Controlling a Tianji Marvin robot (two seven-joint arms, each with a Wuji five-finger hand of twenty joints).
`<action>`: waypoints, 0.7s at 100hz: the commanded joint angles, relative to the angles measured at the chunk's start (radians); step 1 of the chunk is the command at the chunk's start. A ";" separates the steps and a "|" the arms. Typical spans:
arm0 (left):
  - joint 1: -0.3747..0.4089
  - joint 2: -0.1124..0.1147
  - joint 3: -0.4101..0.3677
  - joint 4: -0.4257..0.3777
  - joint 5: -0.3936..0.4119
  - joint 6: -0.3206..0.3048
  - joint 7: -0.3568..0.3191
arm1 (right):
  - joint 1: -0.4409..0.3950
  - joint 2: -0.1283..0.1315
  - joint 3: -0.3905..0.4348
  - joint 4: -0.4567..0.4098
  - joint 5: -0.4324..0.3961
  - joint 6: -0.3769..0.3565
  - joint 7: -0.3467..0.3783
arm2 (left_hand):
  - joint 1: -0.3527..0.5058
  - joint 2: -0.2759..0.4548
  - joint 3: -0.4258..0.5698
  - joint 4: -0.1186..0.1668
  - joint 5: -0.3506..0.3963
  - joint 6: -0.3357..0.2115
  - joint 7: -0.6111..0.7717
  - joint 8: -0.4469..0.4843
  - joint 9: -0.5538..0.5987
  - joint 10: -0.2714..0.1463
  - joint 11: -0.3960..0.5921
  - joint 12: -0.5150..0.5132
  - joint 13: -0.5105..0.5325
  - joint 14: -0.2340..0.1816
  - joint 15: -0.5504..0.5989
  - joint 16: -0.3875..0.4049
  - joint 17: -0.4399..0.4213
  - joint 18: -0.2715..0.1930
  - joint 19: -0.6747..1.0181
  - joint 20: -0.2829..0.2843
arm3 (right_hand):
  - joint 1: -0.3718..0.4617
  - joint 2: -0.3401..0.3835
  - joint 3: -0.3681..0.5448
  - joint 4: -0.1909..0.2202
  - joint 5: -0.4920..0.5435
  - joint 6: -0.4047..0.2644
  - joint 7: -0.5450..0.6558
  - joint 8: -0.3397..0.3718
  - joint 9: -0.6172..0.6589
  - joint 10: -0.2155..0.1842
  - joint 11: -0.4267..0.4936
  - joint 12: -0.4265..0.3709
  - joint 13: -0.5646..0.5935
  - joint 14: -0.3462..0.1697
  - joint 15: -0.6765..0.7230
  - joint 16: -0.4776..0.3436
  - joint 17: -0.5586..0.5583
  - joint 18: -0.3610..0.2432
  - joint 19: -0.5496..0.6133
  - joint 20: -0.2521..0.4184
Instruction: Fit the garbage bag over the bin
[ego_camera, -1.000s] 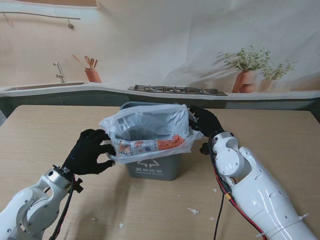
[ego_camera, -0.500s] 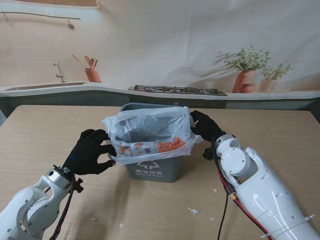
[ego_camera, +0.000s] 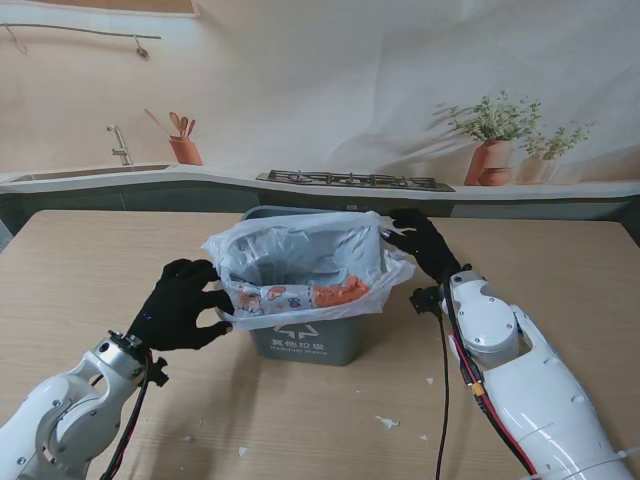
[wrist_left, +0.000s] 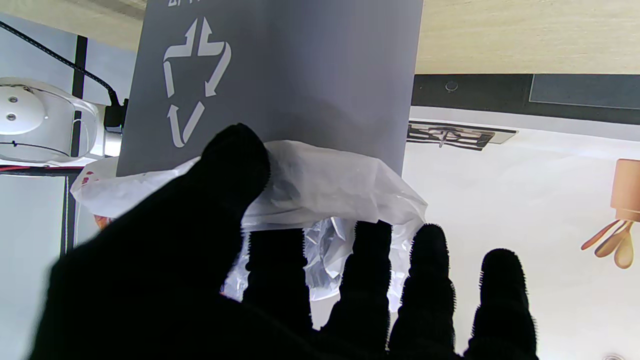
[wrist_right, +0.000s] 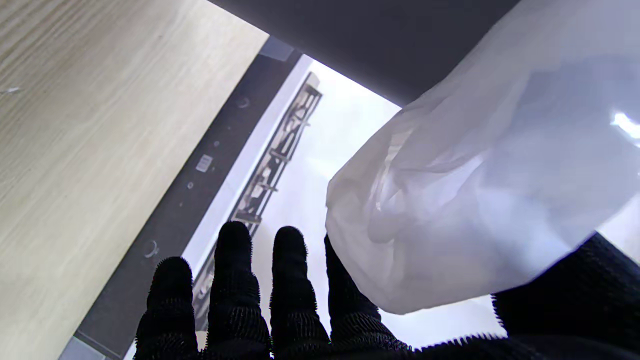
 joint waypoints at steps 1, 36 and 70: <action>0.002 -0.001 0.005 0.000 0.002 0.005 -0.010 | -0.017 -0.016 0.006 -0.022 0.039 0.006 0.003 | -0.001 -0.014 0.016 -0.058 0.044 -0.040 0.028 0.013 -0.009 0.042 -0.016 -0.004 -0.012 0.011 0.008 0.013 -0.016 0.023 -0.001 -0.005 | -0.022 -0.017 0.029 0.068 -0.029 -0.005 -0.021 -0.023 -0.022 0.010 -0.037 -0.015 -0.018 -0.026 -0.015 -0.013 -0.008 -0.039 -0.029 0.030; 0.001 -0.002 0.007 0.001 0.004 0.009 -0.005 | -0.089 -0.023 0.086 -0.126 0.178 0.043 0.006 | -0.002 -0.016 0.018 -0.059 0.047 -0.040 0.028 0.013 -0.006 0.041 -0.023 -0.007 -0.013 0.012 0.009 0.012 -0.017 0.025 -0.002 -0.006 | -0.025 -0.044 0.026 0.087 -0.031 -0.018 -0.076 -0.024 -0.018 0.012 -0.089 -0.029 -0.017 -0.021 -0.037 -0.024 -0.007 -0.031 -0.049 0.061; -0.002 -0.002 0.009 0.002 0.008 0.008 0.000 | -0.082 0.008 0.093 -0.144 0.032 0.126 0.074 | -0.003 -0.017 0.020 -0.060 0.049 -0.039 0.026 0.012 -0.007 0.038 -0.022 -0.007 -0.013 0.011 0.009 0.012 -0.017 0.026 -0.003 -0.006 | -0.063 -0.044 -0.227 0.064 -0.031 -0.008 -0.296 -0.033 -0.016 0.010 -0.228 -0.080 -0.049 -0.016 -0.070 -0.041 -0.003 -0.024 -0.072 0.079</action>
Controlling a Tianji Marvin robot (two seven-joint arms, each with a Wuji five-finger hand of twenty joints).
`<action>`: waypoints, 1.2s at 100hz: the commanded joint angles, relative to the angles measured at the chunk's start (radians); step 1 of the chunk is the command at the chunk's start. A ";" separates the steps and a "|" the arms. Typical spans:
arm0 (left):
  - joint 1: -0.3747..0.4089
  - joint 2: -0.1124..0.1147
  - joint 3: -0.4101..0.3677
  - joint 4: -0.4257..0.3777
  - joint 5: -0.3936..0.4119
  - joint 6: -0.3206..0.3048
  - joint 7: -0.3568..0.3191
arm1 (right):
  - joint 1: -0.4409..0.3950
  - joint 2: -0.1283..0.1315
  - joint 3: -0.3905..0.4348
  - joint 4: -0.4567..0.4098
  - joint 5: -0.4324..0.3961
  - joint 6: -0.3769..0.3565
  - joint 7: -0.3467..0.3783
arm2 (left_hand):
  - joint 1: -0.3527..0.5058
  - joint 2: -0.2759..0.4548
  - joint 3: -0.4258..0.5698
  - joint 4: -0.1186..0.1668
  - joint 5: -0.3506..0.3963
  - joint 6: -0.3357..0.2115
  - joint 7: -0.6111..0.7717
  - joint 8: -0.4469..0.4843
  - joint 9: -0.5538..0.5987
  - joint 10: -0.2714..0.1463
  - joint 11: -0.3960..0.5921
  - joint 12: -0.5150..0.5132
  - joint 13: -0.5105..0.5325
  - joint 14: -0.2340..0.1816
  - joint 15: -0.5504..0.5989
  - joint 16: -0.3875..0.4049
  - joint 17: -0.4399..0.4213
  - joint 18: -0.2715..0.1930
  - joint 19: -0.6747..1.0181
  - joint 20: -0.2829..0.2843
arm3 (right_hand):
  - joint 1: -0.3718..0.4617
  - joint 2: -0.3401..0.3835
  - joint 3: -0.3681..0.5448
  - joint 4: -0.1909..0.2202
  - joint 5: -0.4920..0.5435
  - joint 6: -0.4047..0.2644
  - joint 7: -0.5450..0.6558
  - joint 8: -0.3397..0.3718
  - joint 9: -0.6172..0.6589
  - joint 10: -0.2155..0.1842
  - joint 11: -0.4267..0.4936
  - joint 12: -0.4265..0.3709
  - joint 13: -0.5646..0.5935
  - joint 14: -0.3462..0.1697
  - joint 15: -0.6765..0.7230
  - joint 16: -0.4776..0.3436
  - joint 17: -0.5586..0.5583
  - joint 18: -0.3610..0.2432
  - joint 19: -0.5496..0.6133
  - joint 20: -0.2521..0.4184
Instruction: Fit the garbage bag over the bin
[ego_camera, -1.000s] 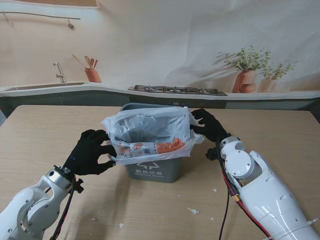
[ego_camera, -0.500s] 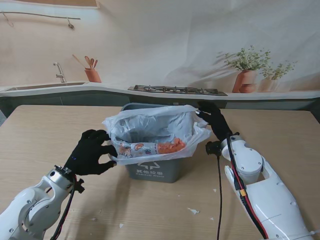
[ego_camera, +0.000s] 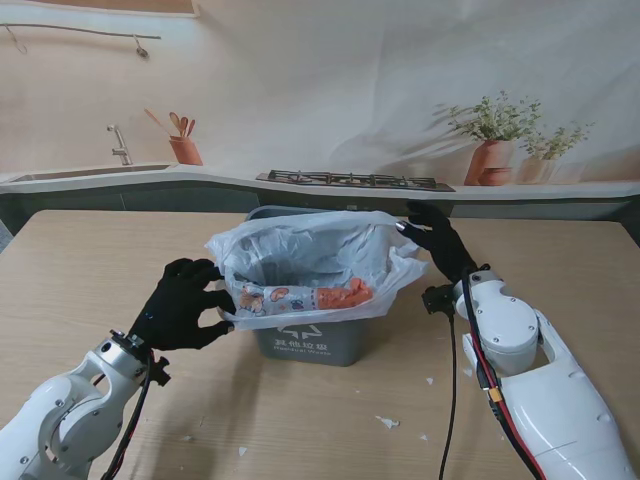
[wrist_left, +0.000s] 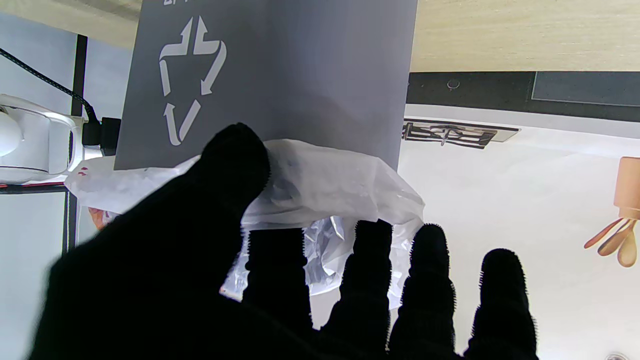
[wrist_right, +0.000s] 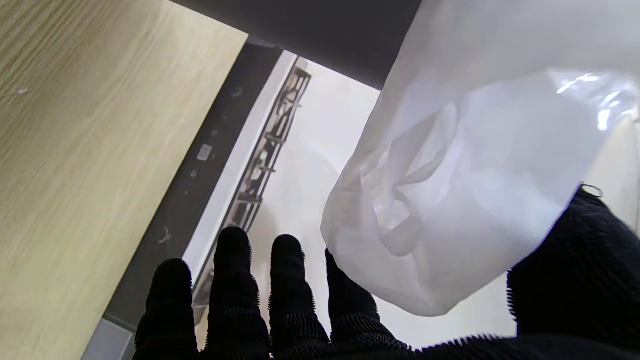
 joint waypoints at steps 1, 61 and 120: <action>0.003 -0.001 0.001 0.000 0.003 0.004 -0.010 | 0.005 0.006 -0.002 0.005 -0.037 0.015 0.057 | -0.004 -0.017 0.020 -0.061 0.038 -0.037 0.026 0.012 -0.008 0.036 -0.014 -0.016 -0.013 0.010 0.009 0.012 -0.017 0.025 -0.003 -0.006 | -0.085 -0.042 -0.004 0.025 -0.017 -0.007 -0.085 -0.018 -0.013 -0.004 -0.077 -0.030 -0.041 -0.018 -0.009 -0.012 -0.003 -0.025 -0.027 0.021; 0.003 -0.001 0.000 -0.002 0.002 0.004 -0.015 | -0.050 -0.040 0.016 -0.053 -0.054 -0.246 -0.202 | -0.003 -0.017 0.021 -0.061 0.039 -0.032 0.026 0.011 -0.012 0.029 -0.010 -0.014 -0.017 0.005 0.010 0.013 -0.017 0.026 -0.007 -0.008 | -0.079 0.041 -0.007 0.029 -0.013 -0.088 -0.023 0.118 -0.015 -0.007 -0.146 -0.047 -0.093 -0.056 -0.043 -0.032 -0.023 -0.056 -0.036 0.030; 0.004 -0.001 0.003 -0.003 0.005 0.003 -0.015 | -0.132 -0.008 0.025 -0.226 -0.597 -0.674 -0.374 | -0.003 -0.017 0.022 -0.061 0.037 -0.027 0.028 0.010 -0.015 0.027 -0.009 -0.013 -0.018 0.004 0.010 0.013 -0.017 0.026 -0.008 -0.009 | 0.234 0.016 -0.126 0.062 0.262 -0.187 0.328 0.151 0.147 -0.065 0.399 0.153 0.120 -0.067 0.118 0.054 0.242 -0.043 -0.012 -0.077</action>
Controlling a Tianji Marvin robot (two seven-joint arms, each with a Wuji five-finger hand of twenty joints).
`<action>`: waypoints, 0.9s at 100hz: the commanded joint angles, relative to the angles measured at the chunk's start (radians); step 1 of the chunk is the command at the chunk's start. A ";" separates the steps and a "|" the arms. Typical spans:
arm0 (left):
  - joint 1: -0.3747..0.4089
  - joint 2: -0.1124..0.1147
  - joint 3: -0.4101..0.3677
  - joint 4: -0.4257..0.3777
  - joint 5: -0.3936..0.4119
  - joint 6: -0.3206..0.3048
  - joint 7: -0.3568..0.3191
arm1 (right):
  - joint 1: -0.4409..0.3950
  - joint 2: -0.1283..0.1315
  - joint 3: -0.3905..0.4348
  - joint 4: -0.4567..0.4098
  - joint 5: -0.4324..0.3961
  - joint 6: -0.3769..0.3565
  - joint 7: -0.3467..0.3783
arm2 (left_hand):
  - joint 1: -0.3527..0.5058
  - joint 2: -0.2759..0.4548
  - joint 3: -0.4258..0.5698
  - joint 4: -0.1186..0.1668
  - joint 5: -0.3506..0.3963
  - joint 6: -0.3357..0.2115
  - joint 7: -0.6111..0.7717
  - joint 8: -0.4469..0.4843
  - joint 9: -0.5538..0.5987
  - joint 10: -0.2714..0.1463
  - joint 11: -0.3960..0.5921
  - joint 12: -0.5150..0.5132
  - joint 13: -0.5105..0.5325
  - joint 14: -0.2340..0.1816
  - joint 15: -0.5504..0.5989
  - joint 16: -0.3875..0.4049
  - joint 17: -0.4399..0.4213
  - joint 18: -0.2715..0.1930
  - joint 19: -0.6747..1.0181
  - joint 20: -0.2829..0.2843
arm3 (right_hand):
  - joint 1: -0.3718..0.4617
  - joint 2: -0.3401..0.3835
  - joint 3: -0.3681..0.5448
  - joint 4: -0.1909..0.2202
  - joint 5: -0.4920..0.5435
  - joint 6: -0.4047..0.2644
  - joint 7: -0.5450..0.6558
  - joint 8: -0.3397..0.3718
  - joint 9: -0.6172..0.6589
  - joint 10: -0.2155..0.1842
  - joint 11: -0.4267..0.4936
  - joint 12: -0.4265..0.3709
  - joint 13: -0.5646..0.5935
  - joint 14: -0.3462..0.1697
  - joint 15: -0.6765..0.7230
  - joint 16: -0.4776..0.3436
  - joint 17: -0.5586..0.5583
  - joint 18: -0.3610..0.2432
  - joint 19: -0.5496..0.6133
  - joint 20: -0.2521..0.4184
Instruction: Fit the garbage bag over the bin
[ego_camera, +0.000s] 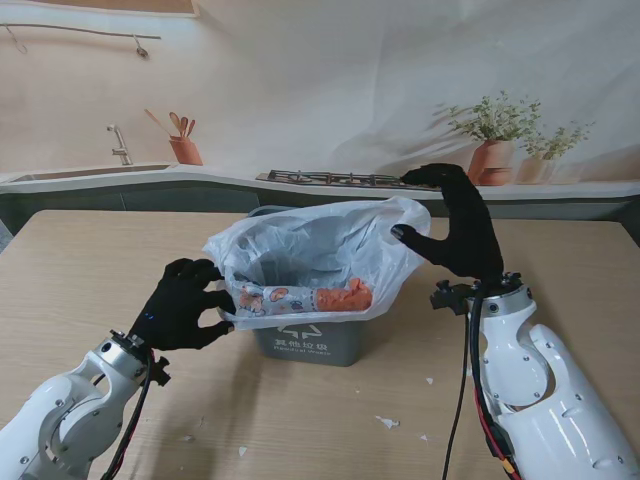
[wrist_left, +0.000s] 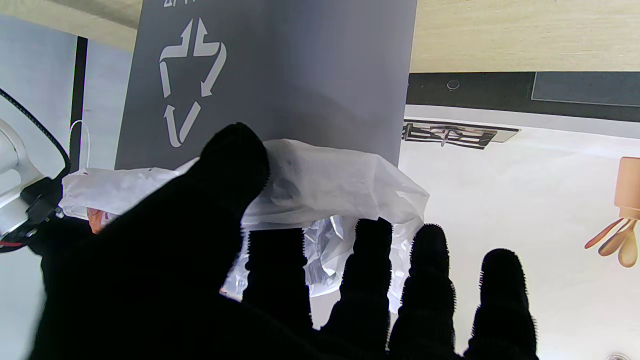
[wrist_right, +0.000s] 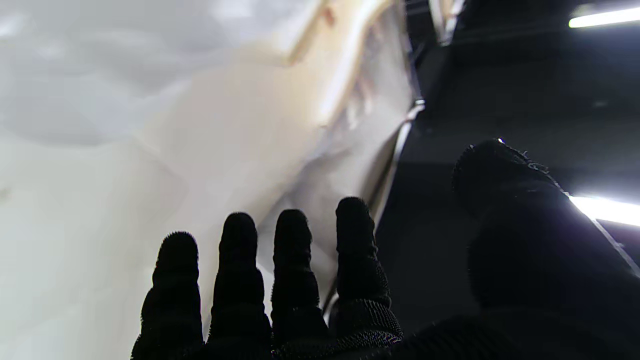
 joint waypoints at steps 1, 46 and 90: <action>0.004 -0.001 0.002 -0.003 0.002 0.003 -0.013 | 0.012 -0.005 -0.036 -0.040 0.007 -0.018 0.047 | -0.003 -0.017 0.022 -0.050 0.036 -0.027 0.028 0.010 -0.015 0.027 -0.009 -0.013 -0.018 0.005 0.010 0.013 -0.017 0.026 -0.008 -0.009 | 0.035 0.002 -0.028 0.041 0.055 -0.058 0.017 0.011 0.054 -0.039 0.013 0.011 0.051 -0.031 0.010 0.016 0.042 -0.017 0.003 -0.040; 0.012 -0.002 -0.008 -0.007 0.003 0.000 -0.006 | -0.126 0.106 0.084 -0.204 -0.199 -0.138 0.428 | -0.002 -0.017 0.023 -0.051 0.038 -0.021 0.031 0.009 -0.015 0.027 -0.008 -0.013 -0.018 0.004 0.010 0.013 -0.017 0.025 -0.008 -0.009 | 0.030 -0.040 0.034 0.066 0.131 -0.102 -0.114 -0.011 0.121 -0.118 -0.113 -0.013 0.045 -0.056 -0.116 -0.036 -0.043 0.023 0.018 -0.145; 0.013 -0.001 -0.004 -0.010 -0.001 -0.001 -0.013 | -0.212 0.127 0.135 -0.242 -0.580 -0.081 0.268 | -0.002 -0.017 0.024 -0.051 0.038 -0.020 0.031 0.008 -0.015 0.026 -0.007 -0.013 -0.018 0.005 0.010 0.013 -0.017 0.025 -0.007 -0.008 | -0.020 -0.131 0.081 0.041 0.148 -0.070 -0.057 -0.037 0.247 -0.094 -0.038 0.014 0.181 -0.016 -0.008 0.009 0.008 0.058 0.025 -0.133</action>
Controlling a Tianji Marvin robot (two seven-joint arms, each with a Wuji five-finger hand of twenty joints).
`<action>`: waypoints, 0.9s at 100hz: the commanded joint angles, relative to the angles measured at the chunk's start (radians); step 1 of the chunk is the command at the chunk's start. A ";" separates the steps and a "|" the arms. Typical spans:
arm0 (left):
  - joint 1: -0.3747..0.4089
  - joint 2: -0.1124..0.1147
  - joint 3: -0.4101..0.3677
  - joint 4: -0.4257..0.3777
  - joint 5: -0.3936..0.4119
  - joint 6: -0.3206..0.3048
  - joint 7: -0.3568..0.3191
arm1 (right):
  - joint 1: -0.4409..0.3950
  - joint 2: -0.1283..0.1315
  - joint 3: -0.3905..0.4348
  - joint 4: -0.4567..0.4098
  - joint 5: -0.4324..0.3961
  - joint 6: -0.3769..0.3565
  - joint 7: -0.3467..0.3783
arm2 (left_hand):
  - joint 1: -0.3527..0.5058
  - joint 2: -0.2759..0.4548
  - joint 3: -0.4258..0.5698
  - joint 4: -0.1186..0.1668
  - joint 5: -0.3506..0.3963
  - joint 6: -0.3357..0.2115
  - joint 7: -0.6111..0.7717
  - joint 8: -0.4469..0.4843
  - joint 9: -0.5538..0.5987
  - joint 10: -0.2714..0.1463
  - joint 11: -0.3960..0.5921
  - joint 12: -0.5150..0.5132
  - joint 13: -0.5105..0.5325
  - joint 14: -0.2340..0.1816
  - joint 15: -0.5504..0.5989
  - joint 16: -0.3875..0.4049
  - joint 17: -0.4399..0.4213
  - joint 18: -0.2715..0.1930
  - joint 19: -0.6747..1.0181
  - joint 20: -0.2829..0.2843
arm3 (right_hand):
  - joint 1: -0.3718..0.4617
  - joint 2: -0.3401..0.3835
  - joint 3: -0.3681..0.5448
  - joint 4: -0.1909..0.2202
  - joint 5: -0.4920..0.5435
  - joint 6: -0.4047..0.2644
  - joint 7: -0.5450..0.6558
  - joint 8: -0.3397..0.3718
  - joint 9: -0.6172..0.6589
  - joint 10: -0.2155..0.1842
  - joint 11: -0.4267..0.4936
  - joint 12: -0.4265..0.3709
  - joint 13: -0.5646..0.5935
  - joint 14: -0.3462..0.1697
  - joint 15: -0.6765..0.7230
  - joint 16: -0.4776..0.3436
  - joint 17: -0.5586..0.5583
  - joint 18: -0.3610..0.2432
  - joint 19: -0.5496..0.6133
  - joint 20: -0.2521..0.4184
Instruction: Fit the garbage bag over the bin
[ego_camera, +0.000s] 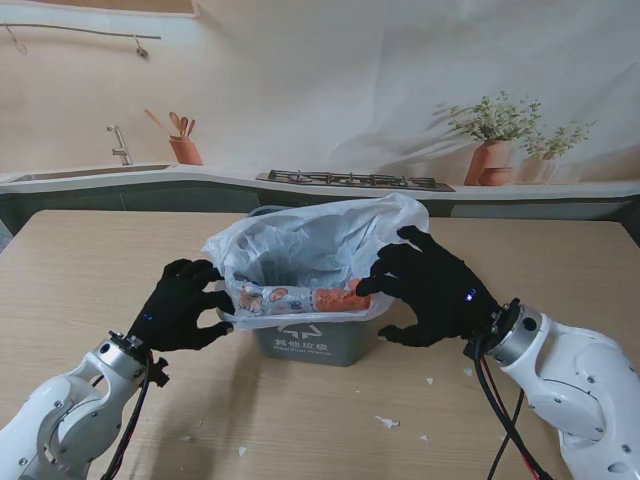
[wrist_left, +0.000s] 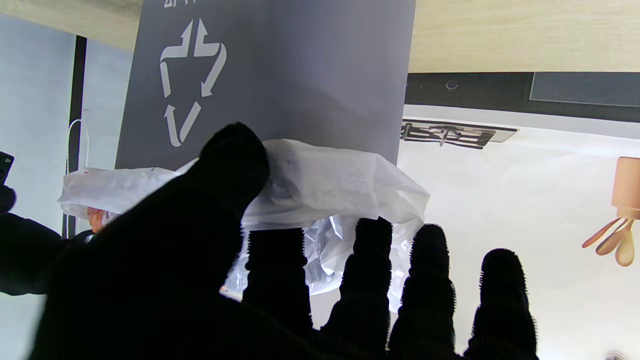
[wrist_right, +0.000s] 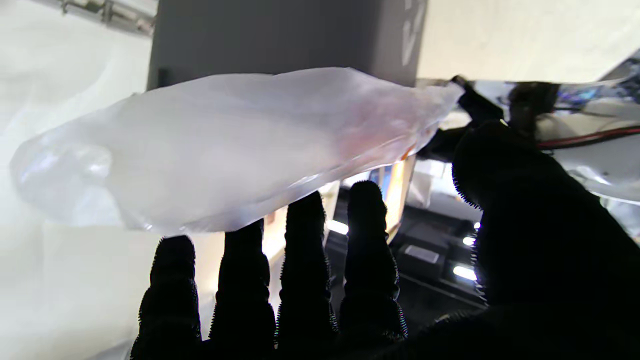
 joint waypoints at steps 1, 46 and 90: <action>0.007 -0.001 0.001 -0.007 0.000 0.001 -0.015 | -0.022 -0.009 -0.006 0.008 -0.002 0.029 0.011 | -0.002 -0.017 0.024 -0.039 0.037 -0.020 0.031 0.008 -0.015 0.026 -0.007 -0.013 -0.018 0.005 0.010 0.013 -0.017 0.025 -0.007 -0.008 | -0.025 -0.035 0.023 0.040 0.031 0.022 0.024 -0.001 0.045 0.014 0.038 0.018 0.046 0.027 0.044 0.029 0.030 0.030 0.001 -0.003; 0.006 -0.001 0.004 -0.008 -0.003 0.002 -0.019 | -0.061 -0.005 -0.001 0.026 0.042 0.010 0.080 | -0.003 -0.017 0.024 -0.039 0.036 -0.021 0.031 0.008 -0.016 0.026 -0.008 -0.013 -0.018 0.005 0.010 0.013 -0.017 0.027 -0.009 -0.009 | -0.009 -0.006 0.008 0.037 0.327 -0.022 0.078 0.064 0.342 -0.028 0.070 0.029 0.261 0.030 0.109 0.053 0.086 0.050 0.070 -0.048; 0.008 -0.001 0.003 -0.010 -0.002 0.003 -0.022 | -0.044 0.012 0.001 0.070 0.148 -0.001 0.270 | -0.003 -0.016 0.024 -0.039 0.037 -0.019 0.031 0.008 -0.015 0.027 -0.008 -0.013 -0.018 0.004 0.010 0.013 -0.017 0.026 -0.009 -0.009 | -0.053 0.052 -0.013 0.045 0.262 -0.015 0.034 0.061 0.243 -0.008 0.021 0.016 0.219 0.029 0.082 0.044 0.062 0.048 0.086 -0.069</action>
